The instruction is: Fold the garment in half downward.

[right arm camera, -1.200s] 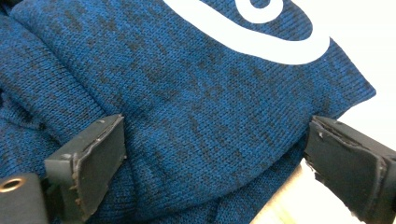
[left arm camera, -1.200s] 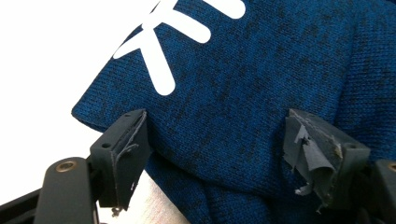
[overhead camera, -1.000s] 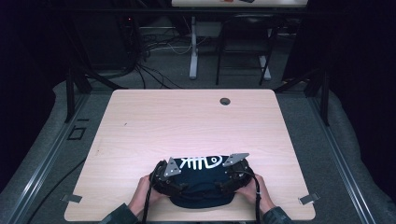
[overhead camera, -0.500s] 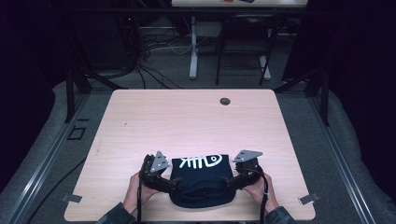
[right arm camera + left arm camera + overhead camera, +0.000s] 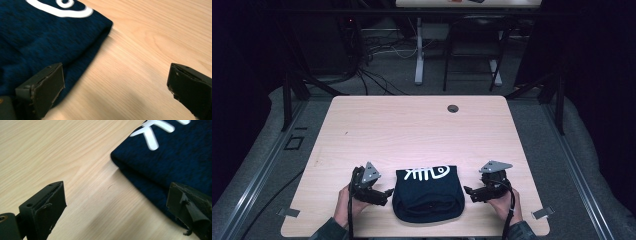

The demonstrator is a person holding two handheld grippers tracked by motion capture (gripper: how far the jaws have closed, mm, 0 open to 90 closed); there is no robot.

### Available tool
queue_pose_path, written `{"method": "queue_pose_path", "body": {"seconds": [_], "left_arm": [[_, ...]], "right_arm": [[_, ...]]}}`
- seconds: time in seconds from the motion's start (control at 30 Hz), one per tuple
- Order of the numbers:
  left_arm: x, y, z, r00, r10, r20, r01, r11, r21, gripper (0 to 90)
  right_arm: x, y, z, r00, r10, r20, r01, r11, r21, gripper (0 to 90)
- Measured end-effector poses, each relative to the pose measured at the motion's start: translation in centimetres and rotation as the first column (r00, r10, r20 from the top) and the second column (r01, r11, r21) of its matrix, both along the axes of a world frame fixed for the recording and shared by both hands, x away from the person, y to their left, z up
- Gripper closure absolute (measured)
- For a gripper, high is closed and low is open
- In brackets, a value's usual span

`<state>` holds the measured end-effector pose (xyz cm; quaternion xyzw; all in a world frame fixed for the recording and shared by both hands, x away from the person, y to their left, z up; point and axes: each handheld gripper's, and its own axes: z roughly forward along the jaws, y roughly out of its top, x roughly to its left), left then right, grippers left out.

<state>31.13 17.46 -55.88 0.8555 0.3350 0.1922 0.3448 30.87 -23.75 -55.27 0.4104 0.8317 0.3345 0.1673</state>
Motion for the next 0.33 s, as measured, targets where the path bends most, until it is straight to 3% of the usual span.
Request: {"method": "queue_pose_path", "body": {"seconds": [0.13,0.33], "left_arm": [[0.4,0.7,-0.8,0.9994,0.026,-0.021,-0.026,0.9996,0.012,2.2],[0.6,0.6,-1.3,0.9991,0.027,-0.032,-0.026,0.9992,0.031,2.5]], "right_arm": [[0.2,-0.8,-0.6,0.9996,-0.025,-0.013,0.025,1.0,-0.005,1.0],[0.6,-1.5,-1.6,0.9982,-0.04,-0.045,0.039,0.999,-0.02,1.3]]}}
